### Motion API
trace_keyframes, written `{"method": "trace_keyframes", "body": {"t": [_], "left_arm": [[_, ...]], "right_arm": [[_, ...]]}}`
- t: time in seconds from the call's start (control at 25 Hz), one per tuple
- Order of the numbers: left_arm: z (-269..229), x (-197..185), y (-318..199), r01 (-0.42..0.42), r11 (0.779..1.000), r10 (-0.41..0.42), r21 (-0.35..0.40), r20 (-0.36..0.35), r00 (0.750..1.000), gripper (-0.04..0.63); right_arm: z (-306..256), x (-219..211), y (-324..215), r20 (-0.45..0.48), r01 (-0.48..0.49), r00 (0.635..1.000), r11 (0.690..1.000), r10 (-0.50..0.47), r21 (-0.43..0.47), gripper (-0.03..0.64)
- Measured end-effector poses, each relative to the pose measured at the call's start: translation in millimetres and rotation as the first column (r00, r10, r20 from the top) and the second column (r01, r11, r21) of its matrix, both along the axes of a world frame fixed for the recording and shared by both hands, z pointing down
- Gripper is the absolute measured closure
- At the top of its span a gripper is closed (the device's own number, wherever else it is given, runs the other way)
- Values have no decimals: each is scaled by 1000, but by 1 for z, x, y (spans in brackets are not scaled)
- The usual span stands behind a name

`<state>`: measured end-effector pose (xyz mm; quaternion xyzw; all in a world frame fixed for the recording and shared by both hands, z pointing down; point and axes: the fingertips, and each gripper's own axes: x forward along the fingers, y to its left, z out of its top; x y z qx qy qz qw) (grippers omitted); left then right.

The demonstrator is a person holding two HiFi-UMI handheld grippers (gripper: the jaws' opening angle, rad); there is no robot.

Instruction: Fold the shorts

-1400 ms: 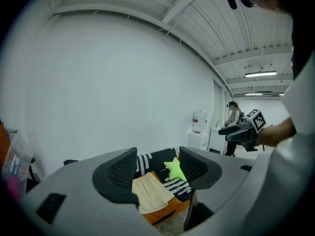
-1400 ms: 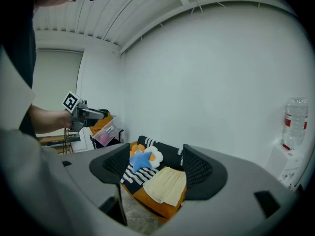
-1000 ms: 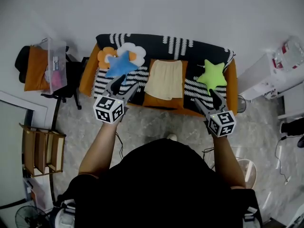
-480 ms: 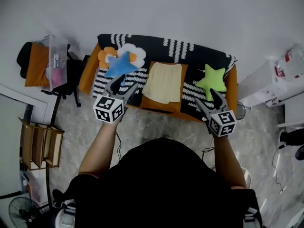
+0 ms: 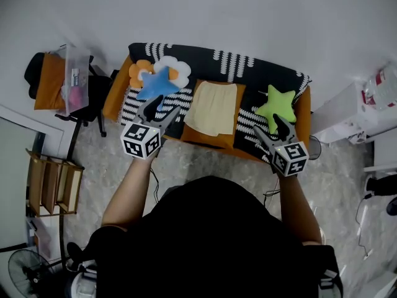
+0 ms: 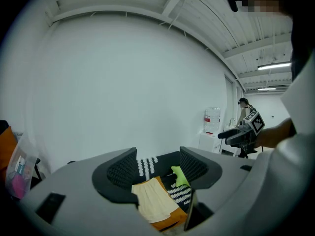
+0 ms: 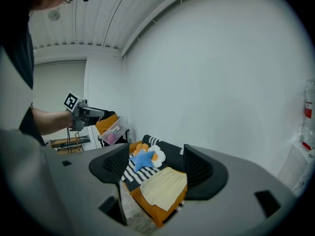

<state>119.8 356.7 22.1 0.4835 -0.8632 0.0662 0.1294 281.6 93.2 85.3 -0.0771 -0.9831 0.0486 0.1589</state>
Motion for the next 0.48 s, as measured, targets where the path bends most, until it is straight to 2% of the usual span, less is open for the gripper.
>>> {"method": "trace_keyframes", "body": {"t": [0.48], "left_arm": [[-4,7,-9,11,1000,-11,-20,4,1000,302]], "right_arm": [[3,3,-16,12,9,1000,1000,-9,-27,261]]}}
